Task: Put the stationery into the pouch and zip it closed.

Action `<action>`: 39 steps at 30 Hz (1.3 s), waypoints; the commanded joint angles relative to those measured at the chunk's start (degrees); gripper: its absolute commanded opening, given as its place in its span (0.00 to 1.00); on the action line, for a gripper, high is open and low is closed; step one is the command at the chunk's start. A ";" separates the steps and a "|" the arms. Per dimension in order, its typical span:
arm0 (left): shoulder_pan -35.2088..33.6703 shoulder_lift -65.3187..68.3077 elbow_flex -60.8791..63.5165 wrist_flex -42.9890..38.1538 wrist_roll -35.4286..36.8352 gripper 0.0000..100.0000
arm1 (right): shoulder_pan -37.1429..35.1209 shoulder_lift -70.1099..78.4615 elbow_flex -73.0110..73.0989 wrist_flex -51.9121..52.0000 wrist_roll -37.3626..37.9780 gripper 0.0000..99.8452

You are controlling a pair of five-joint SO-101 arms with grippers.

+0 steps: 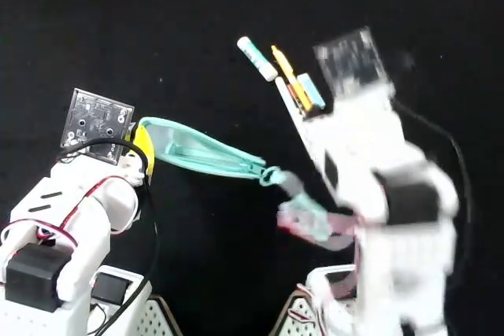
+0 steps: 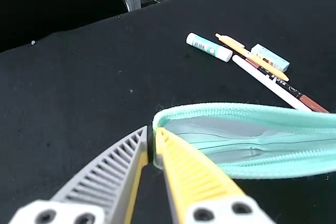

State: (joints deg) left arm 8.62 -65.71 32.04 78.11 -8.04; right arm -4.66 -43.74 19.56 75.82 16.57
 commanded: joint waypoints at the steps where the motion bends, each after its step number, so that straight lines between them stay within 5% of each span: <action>1: 0.13 1.05 2.86 0.26 0.70 0.03 | 3.43 12.79 -0.13 -8.70 0.00 0.22; 16: 0.31 1.05 2.86 0.26 0.70 0.03 | 3.87 53.23 -4.26 -21.54 5.71 0.22; 29: 0.31 1.05 2.86 0.26 0.62 0.03 | 0.09 63.16 -4.35 -25.05 9.49 0.14; 34: 0.31 1.05 2.86 0.26 0.70 0.03 | 1.14 63.08 -5.14 -24.62 9.14 0.01; 39: 0.31 1.05 2.86 0.26 0.70 0.03 | 5.89 60.09 -4.97 -22.86 9.58 0.01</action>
State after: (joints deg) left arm 8.62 -65.71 32.13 78.11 -8.04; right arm -1.41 19.56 16.13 51.47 25.71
